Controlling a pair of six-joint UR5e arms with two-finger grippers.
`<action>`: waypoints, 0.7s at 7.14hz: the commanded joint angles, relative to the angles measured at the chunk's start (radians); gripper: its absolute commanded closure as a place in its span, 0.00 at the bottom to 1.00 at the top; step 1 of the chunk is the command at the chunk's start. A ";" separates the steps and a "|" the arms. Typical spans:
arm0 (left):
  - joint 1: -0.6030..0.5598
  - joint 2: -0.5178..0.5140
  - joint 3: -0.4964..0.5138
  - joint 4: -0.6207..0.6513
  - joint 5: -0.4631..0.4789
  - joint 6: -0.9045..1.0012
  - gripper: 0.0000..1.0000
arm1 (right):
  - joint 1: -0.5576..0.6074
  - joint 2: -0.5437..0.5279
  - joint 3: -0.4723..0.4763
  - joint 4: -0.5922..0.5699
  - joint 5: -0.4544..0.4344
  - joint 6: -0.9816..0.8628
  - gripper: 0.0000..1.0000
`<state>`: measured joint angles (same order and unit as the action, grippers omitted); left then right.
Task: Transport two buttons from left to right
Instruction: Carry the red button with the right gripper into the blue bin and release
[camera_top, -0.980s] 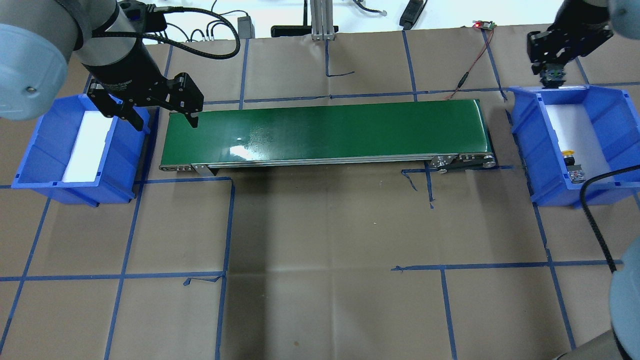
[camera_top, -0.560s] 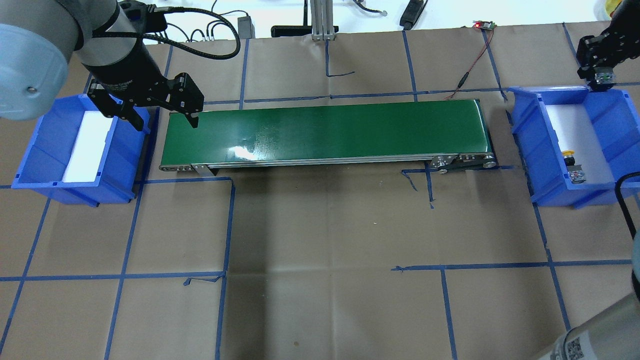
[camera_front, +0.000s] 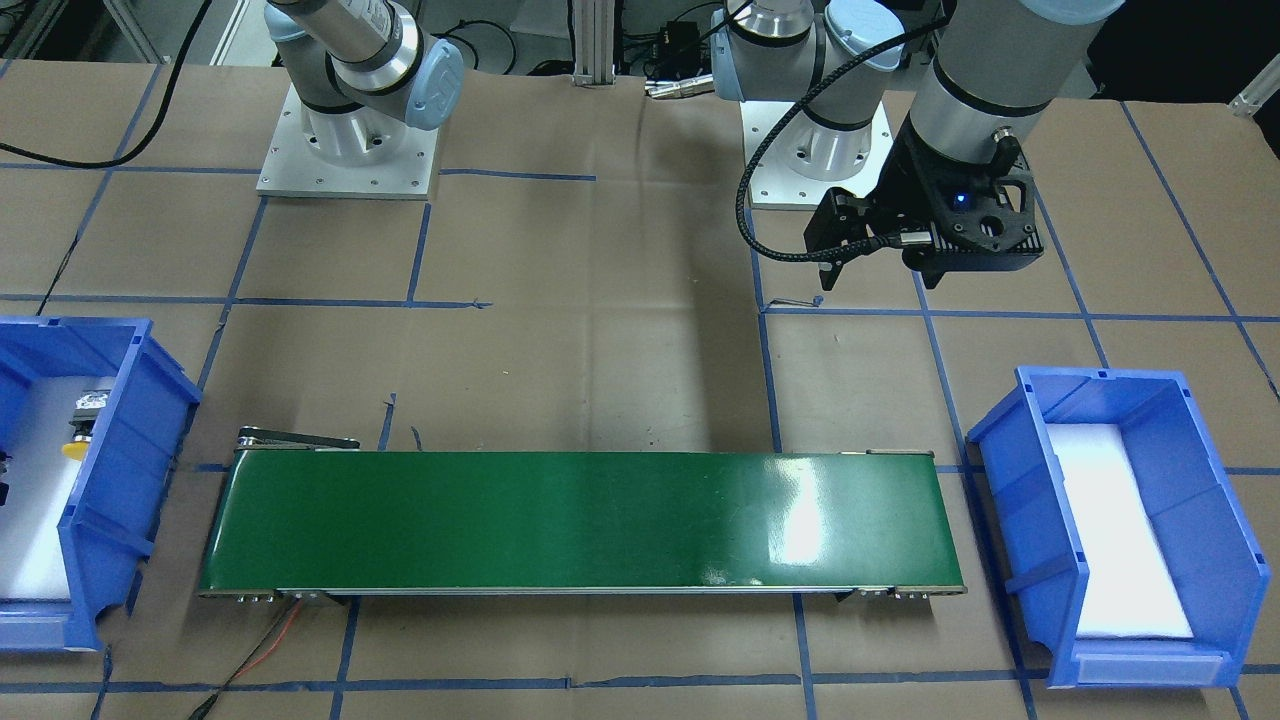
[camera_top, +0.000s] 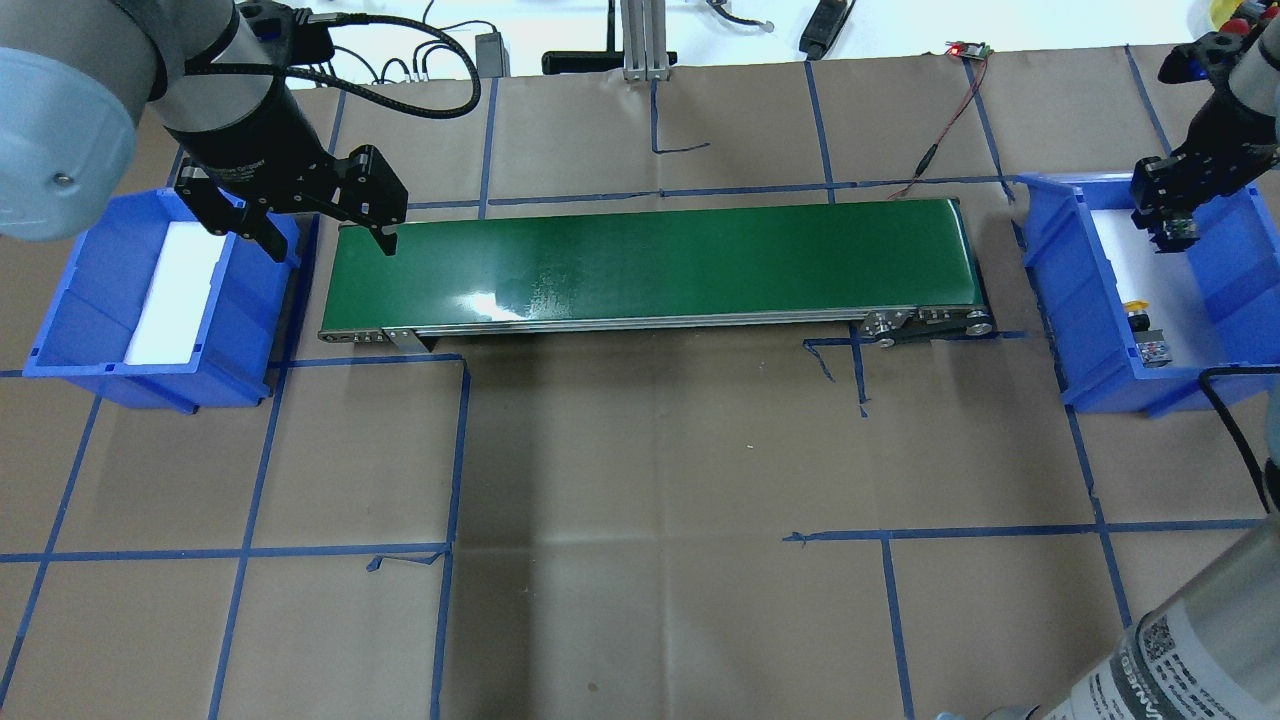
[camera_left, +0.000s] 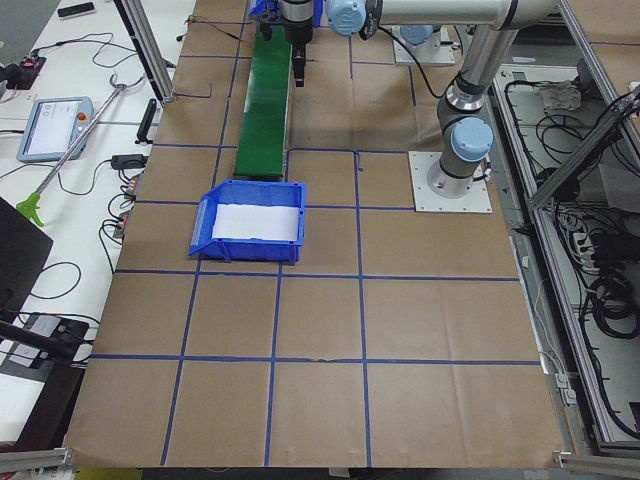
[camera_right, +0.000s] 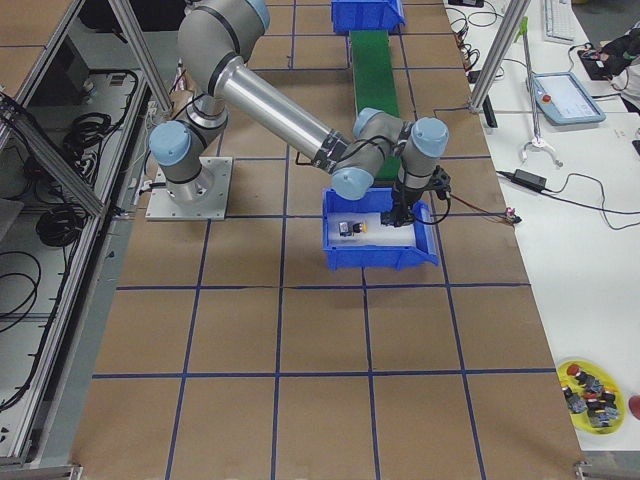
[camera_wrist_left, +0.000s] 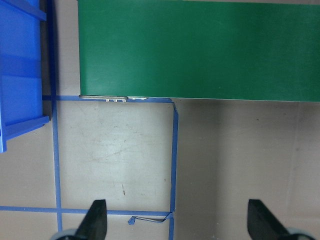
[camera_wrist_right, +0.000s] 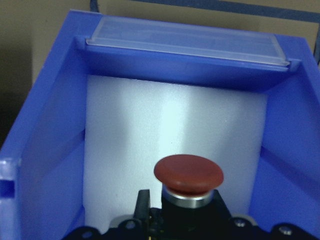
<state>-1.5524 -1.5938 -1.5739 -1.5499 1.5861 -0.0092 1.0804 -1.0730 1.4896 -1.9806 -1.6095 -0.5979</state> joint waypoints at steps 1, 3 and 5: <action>0.000 0.000 0.000 -0.001 0.000 0.000 0.00 | -0.001 0.034 0.055 -0.072 0.002 -0.003 0.96; 0.000 0.000 0.000 0.001 0.000 0.000 0.00 | -0.001 0.047 0.058 -0.073 0.000 0.000 0.67; 0.000 0.000 0.000 -0.001 0.000 0.000 0.00 | -0.001 0.042 0.047 -0.081 0.054 0.007 0.01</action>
<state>-1.5524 -1.5938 -1.5739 -1.5504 1.5861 -0.0092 1.0799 -1.0287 1.5420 -2.0575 -1.5906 -0.5932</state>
